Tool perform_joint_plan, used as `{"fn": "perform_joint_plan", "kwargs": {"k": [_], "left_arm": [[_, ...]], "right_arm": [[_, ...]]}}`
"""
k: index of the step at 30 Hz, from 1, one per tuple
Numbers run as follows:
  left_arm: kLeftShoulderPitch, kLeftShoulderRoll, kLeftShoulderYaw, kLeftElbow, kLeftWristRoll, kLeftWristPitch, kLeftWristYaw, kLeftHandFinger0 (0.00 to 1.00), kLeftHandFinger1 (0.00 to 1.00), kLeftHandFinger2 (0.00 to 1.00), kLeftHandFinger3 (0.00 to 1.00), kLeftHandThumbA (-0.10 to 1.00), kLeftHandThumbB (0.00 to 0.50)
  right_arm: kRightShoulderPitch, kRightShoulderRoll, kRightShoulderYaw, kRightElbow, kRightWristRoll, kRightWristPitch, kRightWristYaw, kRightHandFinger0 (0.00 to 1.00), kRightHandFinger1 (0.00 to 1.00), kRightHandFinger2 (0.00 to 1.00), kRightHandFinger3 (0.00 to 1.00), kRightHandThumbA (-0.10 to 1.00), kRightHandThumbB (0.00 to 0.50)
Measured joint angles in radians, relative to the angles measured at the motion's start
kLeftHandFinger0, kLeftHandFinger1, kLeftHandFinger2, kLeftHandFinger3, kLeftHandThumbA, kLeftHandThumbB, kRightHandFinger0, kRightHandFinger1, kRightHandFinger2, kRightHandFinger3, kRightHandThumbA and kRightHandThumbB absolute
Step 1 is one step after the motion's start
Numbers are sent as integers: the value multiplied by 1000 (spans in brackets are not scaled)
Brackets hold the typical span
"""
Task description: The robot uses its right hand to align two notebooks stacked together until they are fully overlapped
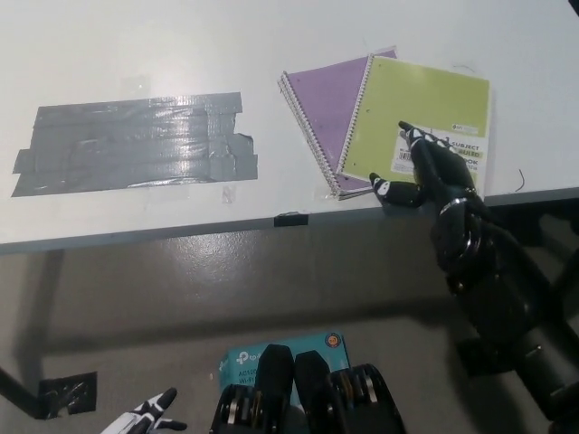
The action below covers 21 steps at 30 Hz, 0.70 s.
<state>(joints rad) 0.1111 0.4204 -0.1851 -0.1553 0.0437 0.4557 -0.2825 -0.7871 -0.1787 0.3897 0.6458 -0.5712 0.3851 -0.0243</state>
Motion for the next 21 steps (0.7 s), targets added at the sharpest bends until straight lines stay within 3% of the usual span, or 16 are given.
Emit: {"fn": "perform_joint_plan", "kwargs": {"k": [3, 4, 6, 9, 10, 12, 13, 15, 16, 18, 19, 21], "left_arm": [[-3, 0, -5, 0, 6, 0, -6, 796, 752, 785, 1000, 1000, 500], [-4, 0, -6, 0, 8, 0, -6, 874, 782, 797, 1000, 1000, 500], [-6, 0, -7, 0, 9, 0, -7, 934, 781, 781, 1000, 1000, 500], [-7, 0, -6, 0, 9, 0, -12, 937, 787, 787, 1000, 1000, 500], [-8, 0, -7, 0, 9, 1, -14, 921, 783, 789, 1000, 1000, 500], [-10, 0, -6, 0, 9, 1, -17, 774, 741, 783, 1000, 1000, 500], [-12, 0, -6, 0, 9, 0, -19, 781, 745, 784, 1000, 1000, 500], [-12, 0, -6, 0, 9, 1, -19, 856, 761, 789, 1000, 1000, 500], [-12, 0, -6, 0, 9, 0, -20, 859, 760, 788, 1000, 1000, 500], [-11, 0, -5, 0, 8, 0, -21, 772, 698, 757, 1000, 1000, 500], [-10, 0, -3, 0, 7, -1, -22, 678, 652, 742, 1000, 1000, 500], [-9, 0, 1, 0, 7, -2, -23, 701, 665, 738, 1000, 1000, 500]], "right_arm": [[10, 5, 8, -5, -8, -8, -11, 1000, 1000, 1000, 1000, 1000, 330], [13, 8, 10, -6, -9, -10, -14, 1000, 1000, 1000, 1000, 1000, 326], [14, 14, 18, -8, -11, -12, -15, 1000, 1000, 1000, 1000, 1000, 335], [15, 23, 32, -9, -17, -14, -15, 1000, 1000, 1000, 1000, 1000, 349], [15, 31, 39, -9, -23, -15, -16, 1000, 1000, 1000, 1000, 1000, 343], [16, 38, 45, -9, -29, -17, -16, 1000, 1000, 1000, 1000, 1000, 312], [17, 40, 50, -9, -32, -17, -16, 1000, 1000, 1000, 1000, 1000, 305], [19, 40, 60, -10, -37, -18, -16, 1000, 1000, 1000, 1000, 1000, 374], [21, 37, 70, -12, -41, -18, -15, 1000, 1000, 1000, 1000, 1000, 374], [27, 27, 92, -18, -53, -16, -14, 1000, 1000, 1000, 1000, 1000, 369], [28, 15, 118, -18, -65, -15, -13, 1000, 1000, 1000, 1000, 1000, 358], [30, -1, 150, -19, -81, -15, -10, 1000, 1000, 1000, 1000, 1000, 367]]}}
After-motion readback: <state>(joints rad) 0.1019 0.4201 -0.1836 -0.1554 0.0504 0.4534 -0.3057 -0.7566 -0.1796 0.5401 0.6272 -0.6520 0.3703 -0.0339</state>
